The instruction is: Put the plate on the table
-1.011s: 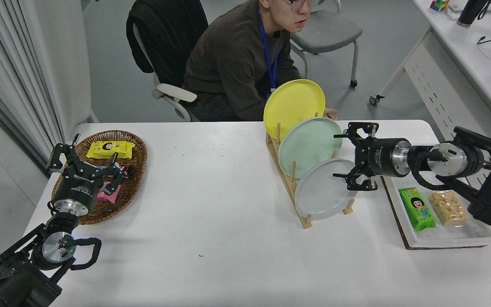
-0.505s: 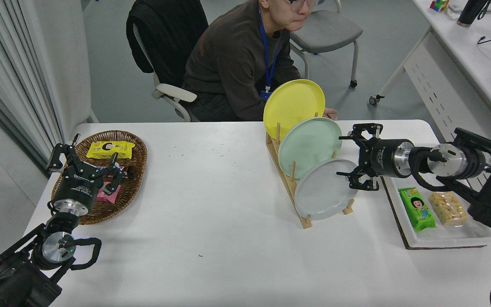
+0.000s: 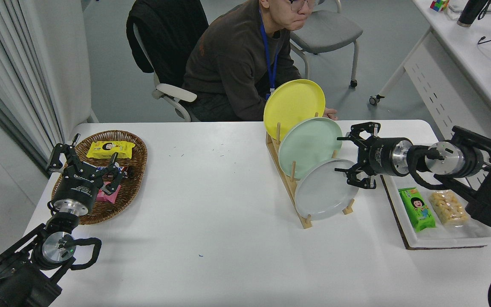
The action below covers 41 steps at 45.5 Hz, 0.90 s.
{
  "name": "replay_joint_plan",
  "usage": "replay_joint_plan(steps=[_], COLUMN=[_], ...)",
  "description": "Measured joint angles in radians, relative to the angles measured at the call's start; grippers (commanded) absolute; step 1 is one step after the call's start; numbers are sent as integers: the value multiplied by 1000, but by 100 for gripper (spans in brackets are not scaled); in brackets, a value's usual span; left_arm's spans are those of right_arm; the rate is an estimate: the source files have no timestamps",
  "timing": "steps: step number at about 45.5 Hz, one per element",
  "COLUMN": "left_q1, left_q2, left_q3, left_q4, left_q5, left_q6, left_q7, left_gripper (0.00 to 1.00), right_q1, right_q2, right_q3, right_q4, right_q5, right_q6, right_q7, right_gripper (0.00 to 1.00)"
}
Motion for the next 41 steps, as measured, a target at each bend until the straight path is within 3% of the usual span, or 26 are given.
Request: replay_joint_plan(steps=[29, 41], left_q1=[0, 0], left_q2=[0, 0], left_q3=[0, 0], left_q4=[0, 0], left_q5=[0, 0], left_q6=[0, 0], left_q7=[0, 0], left_gripper=[98, 98], right_q1=[7, 12], right_q2=[-13, -28], right_q3=[-22, -24], right_q4=[13, 23], right_q5=[38, 54], right_q6=[-8, -11], right_q7=[-43, -51], right_gripper=[53, 38])
